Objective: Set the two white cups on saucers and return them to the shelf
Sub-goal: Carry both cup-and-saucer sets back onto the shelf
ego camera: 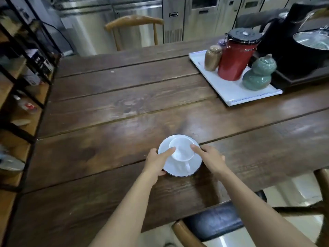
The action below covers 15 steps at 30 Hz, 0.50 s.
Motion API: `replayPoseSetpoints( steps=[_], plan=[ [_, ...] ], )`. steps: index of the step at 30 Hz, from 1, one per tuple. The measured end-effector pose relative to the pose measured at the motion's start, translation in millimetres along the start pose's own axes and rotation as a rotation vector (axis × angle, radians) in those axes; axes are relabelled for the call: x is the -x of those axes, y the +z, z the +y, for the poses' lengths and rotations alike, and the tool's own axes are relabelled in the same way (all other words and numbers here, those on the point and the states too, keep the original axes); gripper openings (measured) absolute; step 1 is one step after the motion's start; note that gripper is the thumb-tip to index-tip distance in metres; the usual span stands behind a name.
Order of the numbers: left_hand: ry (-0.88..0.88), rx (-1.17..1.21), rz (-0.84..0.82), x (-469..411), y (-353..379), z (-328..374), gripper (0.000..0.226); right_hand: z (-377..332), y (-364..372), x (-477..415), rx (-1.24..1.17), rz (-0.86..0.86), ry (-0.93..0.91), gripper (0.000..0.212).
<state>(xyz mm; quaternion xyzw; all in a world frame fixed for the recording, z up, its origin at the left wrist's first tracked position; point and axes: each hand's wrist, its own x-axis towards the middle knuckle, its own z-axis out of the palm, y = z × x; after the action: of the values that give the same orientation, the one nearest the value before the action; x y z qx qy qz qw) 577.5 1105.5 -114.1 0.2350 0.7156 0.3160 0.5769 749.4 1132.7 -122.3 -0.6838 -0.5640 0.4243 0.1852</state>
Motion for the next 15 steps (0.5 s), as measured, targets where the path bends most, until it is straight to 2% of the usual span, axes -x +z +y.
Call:
replayPoseSetpoints(
  steps=[5, 11, 15],
  plan=[
    [0.004, 0.063, -0.004, -8.5, 0.3, -2.3, 0.045, -1.0, 1.4, -4.2, -0.224, -0.092, 0.039, 0.04],
    [0.026, 0.152, 0.015, 2.3, -17.4, -6.5, 0.051, -8.4, 15.8, -2.2, -0.324, -0.156, -0.017, 0.029],
    [0.068, 0.254, 0.055, 26.3, -52.0, -11.0, 0.048, -36.0, 36.6, 13.9, -0.369, -0.194, -0.048, 0.042]
  ],
)
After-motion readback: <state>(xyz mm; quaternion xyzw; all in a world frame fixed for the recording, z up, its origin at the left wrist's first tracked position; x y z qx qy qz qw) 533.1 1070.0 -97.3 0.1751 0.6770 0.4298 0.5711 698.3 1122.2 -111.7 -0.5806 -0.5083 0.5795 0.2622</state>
